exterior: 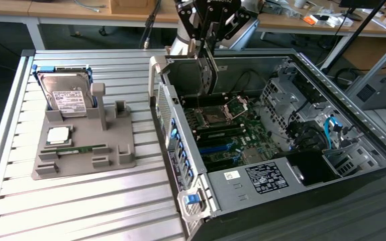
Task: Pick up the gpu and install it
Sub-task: 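Pick up the gpu and move the gpu toward the slot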
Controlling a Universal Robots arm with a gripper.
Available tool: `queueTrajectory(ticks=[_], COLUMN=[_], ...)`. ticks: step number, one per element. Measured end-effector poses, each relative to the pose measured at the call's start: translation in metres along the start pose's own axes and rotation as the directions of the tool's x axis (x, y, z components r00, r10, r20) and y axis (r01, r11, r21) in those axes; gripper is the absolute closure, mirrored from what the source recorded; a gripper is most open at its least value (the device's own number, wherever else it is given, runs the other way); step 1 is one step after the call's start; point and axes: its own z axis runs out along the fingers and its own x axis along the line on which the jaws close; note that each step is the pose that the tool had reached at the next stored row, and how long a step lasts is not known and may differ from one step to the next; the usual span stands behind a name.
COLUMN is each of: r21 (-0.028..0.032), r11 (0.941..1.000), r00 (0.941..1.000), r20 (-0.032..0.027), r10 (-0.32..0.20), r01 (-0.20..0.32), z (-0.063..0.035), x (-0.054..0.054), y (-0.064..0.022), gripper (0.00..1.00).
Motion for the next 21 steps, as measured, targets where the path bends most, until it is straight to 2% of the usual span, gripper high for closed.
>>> queueTrajectory(ticks=[21], r21=[0.0035], r11=[1.0], r00=[1.0], r20=[0.0003], r10=[0.0], r01=[0.0], z=[0.0009], x=[-0.0105], y=[0.0007], gripper=[0.73])
